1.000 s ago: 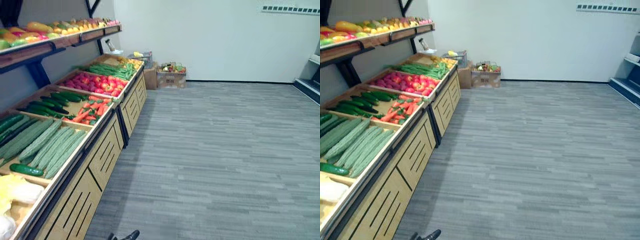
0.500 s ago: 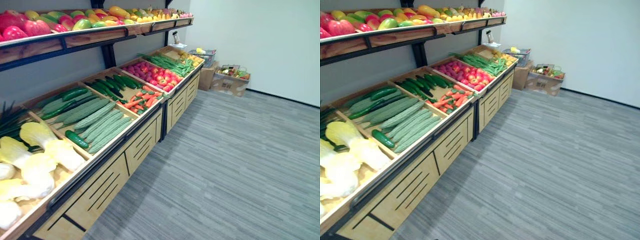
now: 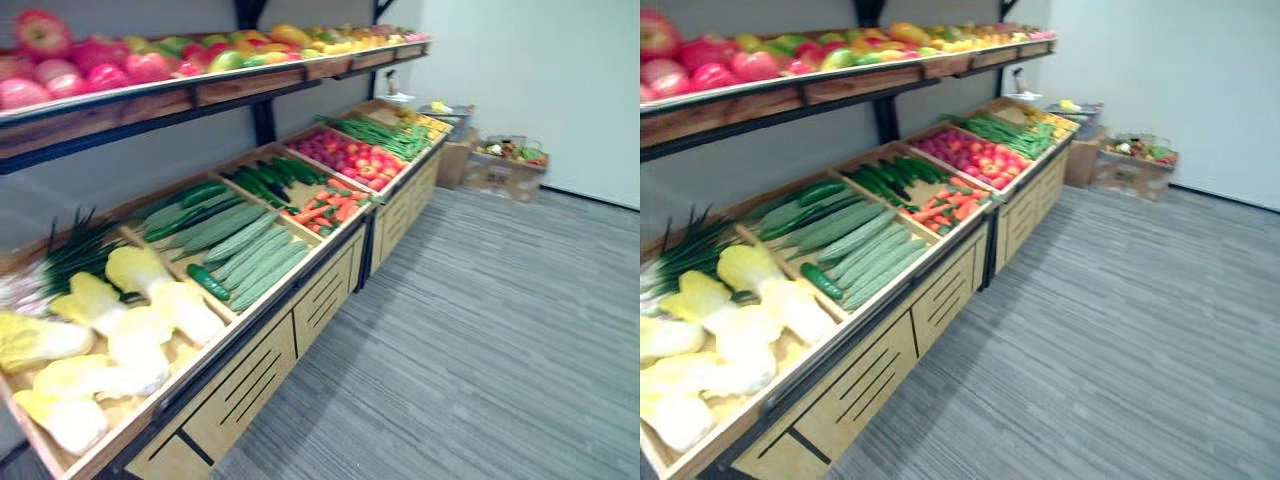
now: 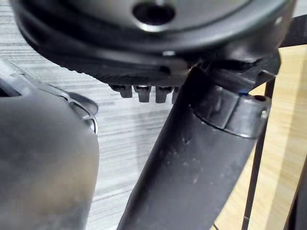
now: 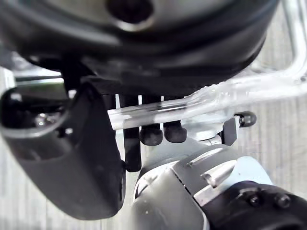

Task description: Pick vegetable in the basket

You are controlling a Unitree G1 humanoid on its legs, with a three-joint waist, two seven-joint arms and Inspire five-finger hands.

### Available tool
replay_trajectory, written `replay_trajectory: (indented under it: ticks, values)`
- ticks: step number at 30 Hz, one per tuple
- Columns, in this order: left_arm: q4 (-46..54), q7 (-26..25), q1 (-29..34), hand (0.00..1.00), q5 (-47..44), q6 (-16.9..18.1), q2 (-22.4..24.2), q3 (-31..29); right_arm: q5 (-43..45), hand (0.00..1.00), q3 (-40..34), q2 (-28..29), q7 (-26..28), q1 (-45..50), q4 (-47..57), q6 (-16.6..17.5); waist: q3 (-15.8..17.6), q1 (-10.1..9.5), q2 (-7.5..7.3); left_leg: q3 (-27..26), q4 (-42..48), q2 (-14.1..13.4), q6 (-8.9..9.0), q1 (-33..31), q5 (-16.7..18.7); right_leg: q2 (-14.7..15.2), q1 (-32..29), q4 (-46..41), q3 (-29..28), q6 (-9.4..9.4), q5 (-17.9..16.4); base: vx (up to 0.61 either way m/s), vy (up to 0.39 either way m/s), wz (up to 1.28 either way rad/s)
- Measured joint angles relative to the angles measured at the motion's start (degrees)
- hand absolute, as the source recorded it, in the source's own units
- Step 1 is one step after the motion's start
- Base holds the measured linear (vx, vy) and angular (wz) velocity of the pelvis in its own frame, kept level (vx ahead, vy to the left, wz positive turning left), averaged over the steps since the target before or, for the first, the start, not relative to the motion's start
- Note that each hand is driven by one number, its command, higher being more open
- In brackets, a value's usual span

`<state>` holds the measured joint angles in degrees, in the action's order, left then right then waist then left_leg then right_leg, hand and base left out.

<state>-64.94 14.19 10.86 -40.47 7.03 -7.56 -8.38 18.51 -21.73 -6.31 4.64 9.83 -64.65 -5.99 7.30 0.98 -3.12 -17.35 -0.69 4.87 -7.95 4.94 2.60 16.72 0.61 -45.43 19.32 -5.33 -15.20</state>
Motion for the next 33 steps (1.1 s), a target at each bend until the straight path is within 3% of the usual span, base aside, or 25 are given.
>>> replay_trajectory:
  ticks: [3, 4, 6, 8, 10, 12, 14, 16, 19, 21, 23, 24, 25, 28, 31, 33]
  values:
    - [0.0, 0.2, 0.2, 1.0, -0.7, 0.0, -0.4, 0.2, 2.0, 0.0, -2.2, 1.7, -0.2, 0.7, -1.1, 0.0, 0.3, -0.15, -0.05, 5.7, -0.4, 0.0, 1.39, 2.7, 0.8, -2.0, -4.2, 6.4, -5.1, -1.81, -0.1, 0.26, 0.088, 1.21]
    - [0.2, 0.1, 1.0, 1.0, -0.8, -0.1, -0.3, 0.2, 1.9, 0.0, -2.3, 2.0, -0.2, -0.4, -1.6, -0.2, 0.7, -0.34, 1.43, 9.1, -2.2, -0.7, 1.92, 5.1, 1.1, -7.8, -8.4, 25.6, -11.3, -4.44, 4.3, 0.42, 0.114, 1.09]
    - [1.0, -0.2, 1.1, 1.0, -0.7, -0.1, -0.3, -0.4, 1.9, 0.0, -2.5, 2.4, -0.2, -1.0, -1.9, -0.2, 0.9, -0.44, 1.46, 10.1, -2.2, -0.9, 3.09, 6.8, 1.8, -10.0, -8.8, 31.9, -11.4, -3.11, 9.4, 0.35, 0.055, 0.8]
    - [1.9, -0.5, 1.8, 1.0, -0.5, -0.1, 0.0, -2.1, 1.9, 0.0, -2.4, 2.6, -0.2, -1.7, -2.6, -0.3, 0.9, -1.08, 1.11, 10.2, -1.5, -1.0, 5.58, 8.7, 3.3, -11.8, -8.4, 34.5, -11.3, -0.46, 15.4, 0.23, -0.016, 0.35]
    - [2.6, -0.6, 2.3, 1.0, -0.5, -0.1, 0.1, -2.2, 1.9, 0.0, -2.3, 3.0, -0.2, -2.0, -2.6, -0.3, 1.0, -1.34, 0.7, 10.4, -0.9, -1.1, 7.37, 9.3, 4.4, -12.3, -8.3, 34.8, -11.3, 0.74, 17.2, 0.19, -0.045, 0.36]
    - [2.8, -1.7, 2.8, 1.0, -0.5, -0.3, 0.4, -4.4, 1.9, 0.0, -2.1, 3.7, -0.3, -2.1, -2.7, -0.2, 1.1, -1.71, -0.61, 11.7, 0.7, -1.6, 10.51, 10.0, 6.6, -12.5, -6.5, 37.4, -10.3, 1.62, 19.7, 0.29, -0.098, 0.4]
    - [2.8, -2.5, 3.2, 1.0, -0.6, -0.4, 0.8, -4.5, 1.9, 0.0, -1.3, 3.1, -0.1, -2.4, -3.3, -0.2, 0.9, -2.44, -0.19, 11.8, 2.8, -3.7, 11.92, 9.5, 8.2, -14.5, -4.4, 40.4, -9.2, 2.58, 19.2, 0.3, -0.149, 0.18]
    - [2.8, -2.4, 3.2, 1.0, -0.6, -0.9, 1.0, -4.2, 1.7, 0.0, 1.1, 2.5, -0.1, -3.0, -3.5, -0.1, 0.2, -2.51, -0.7, 11.9, 4.6, -5.5, 12.74, 7.9, 8.7, -16.0, -3.1, 43.7, -7.2, 4.2, 19.5, 0.31, -0.217, 0.27]
    - [2.8, -1.0, 2.5, 1.0, -0.7, -0.8, 1.6, -4.1, -0.6, 0.0, 4.9, 1.5, -0.2, -4.4, -3.5, -0.1, 0.4, -2.55, -0.47, 12.0, 9.7, -6.3, 13.16, 4.2, 9.7, -15.8, -2.0, 46.2, -5.4, 5.48, 19.7, 0.2, -0.2, 0.42]
    - [2.8, -0.5, 2.1, 1.0, -1.5, -0.3, 1.9, -3.7, -2.8, 0.0, 7.3, 0.4, -0.1, -5.2, -3.6, -0.1, 0.3, -2.67, -0.27, 9.3, 8.8, -7.7, 12.25, 2.5, 11.2, -14.9, -1.3, 46.9, -4.6, 5.6, 19.6, 0.02, -0.096, 0.41]
    - [2.6, -0.4, 1.4, 1.0, -2.3, 0.4, 2.6, -2.0, -4.6, 0.0, 10.3, -2.1, 0.1, -6.9, -3.4, 0.1, -0.4, -2.73, 2.32, 6.3, 6.9, -11.5, 13.47, -1.0, 5.7, -14.9, -1.5, 47.6, -2.1, 5.2, 19.3, -0.07, -0.004, 0.38]
    - [2.7, -0.3, 1.3, 1.0, -2.2, 0.5, 2.6, -1.6, -4.9, 0.0, 10.8, -2.6, 0.0, -7.3, -3.3, 0.1, -0.6, -2.79, 2.58, 5.2, 6.5, -11.4, 13.31, -1.2, 5.6, -14.7, -1.5, 47.9, -1.8, 5.1, 19.4, -0.06, 0.1, 0.68]
    - [3.1, 0.2, 0.8, 1.0, -1.7, 0.5, 2.4, -0.7, -4.9, 0.0, 11.7, -2.9, 0.2, -7.8, -3.0, 0.1, -1.0, -2.2, 2.91, 2.7, 5.3, -10.9, 12.03, -2.0, 4.6, -13.8, -1.4, 47.9, 0.8, 4.7, 19.0, -0.05, 0.101, 0.77]
    - [4.3, 1.9, 0.4, 1.0, 0.9, 0.5, 1.3, 1.9, -4.7, 0.0, 11.7, -1.8, 0.2, -7.8, -3.0, 0.0, -2.0, -2.1, 1.27, -1.1, 2.4, -8.6, 10.92, -2.7, -0.5, -11.3, -1.7, 46.3, 4.7, 4.15, 17.1, -0.07, 0.052, 0.98]
    - [4.2, 2.1, 0.5, 1.0, 1.8, 0.4, 1.2, 3.7, -4.8, 0.0, 11.6, -2.1, 0.0, -7.8, -2.4, 0.4, -2.2, -2.05, 2.91, -1.1, -4.4, -8.6, 10.74, -0.9, -3.0, -12.1, -1.7, 45.7, 7.0, 3.95, 16.5, -0.06, 0.016, 0.49]
    - [3.9, 1.5, 0.1, 1.0, 1.9, 0.0, 0.7, 5.2, -4.8, 0.0, 11.6, -2.0, -0.1, -7.8, -2.4, 0.4, -2.0, -1.9, 2.89, -0.4, -4.4, -8.8, 10.66, -1.4, -3.2, -12.5, -1.7, 45.6, 7.6, 3.88, 16.5, -0.07, -0.009, 0.26]
